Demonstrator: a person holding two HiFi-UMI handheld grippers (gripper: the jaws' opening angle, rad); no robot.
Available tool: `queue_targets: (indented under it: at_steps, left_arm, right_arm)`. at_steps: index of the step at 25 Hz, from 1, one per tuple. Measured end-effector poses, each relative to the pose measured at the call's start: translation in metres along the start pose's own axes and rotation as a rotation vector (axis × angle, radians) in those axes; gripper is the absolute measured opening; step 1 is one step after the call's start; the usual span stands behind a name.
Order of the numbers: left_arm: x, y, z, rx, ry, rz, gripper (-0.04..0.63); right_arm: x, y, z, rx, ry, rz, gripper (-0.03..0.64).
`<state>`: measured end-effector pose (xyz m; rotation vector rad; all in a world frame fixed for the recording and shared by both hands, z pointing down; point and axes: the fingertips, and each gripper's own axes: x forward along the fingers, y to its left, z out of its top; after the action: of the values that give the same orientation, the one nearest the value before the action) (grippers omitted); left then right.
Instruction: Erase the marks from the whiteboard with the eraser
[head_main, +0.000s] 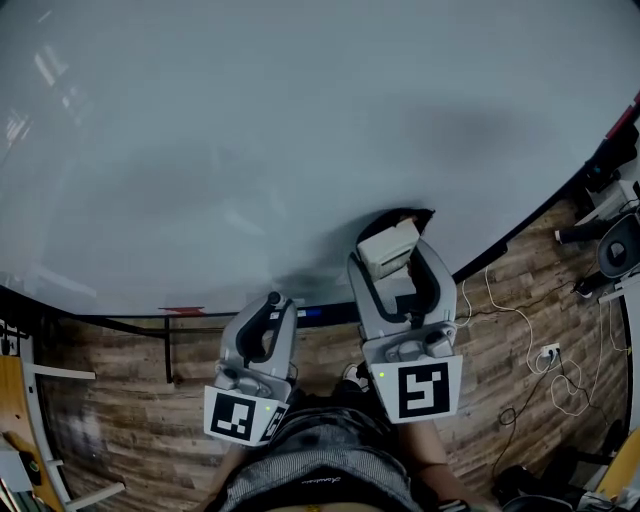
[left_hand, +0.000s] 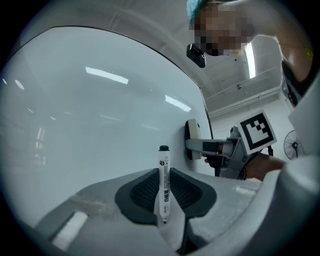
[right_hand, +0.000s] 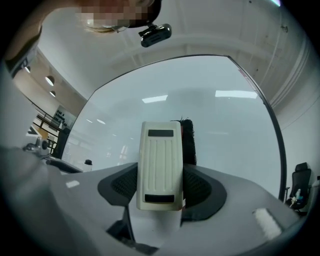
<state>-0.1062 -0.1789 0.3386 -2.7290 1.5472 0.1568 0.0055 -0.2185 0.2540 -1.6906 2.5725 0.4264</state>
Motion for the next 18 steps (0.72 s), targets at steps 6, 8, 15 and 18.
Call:
queue_targets:
  at_steps: [6,8,15,18]
  left_arm:
    - [0.003,-0.008,0.004,0.011,0.001,0.037,0.074]
    - [0.004,-0.007,0.003,0.014,0.005,0.042,0.074]
    - [0.002,-0.004,0.006,0.004,0.001,0.013,0.074]
    - [0.002,-0.006,0.004,0.004,-0.001,-0.003,0.074]
  right_arm:
    - [0.003,0.021,0.011,0.033,-0.05,0.109,0.258]
    - [0.002,0.02,0.009,0.034,-0.044,0.117,0.258]
    - [0.0,0.017,0.0,0.03,-0.014,0.098,0.258]
    - [-0.005,0.006,-0.012,0.039,0.024,0.057,0.258]
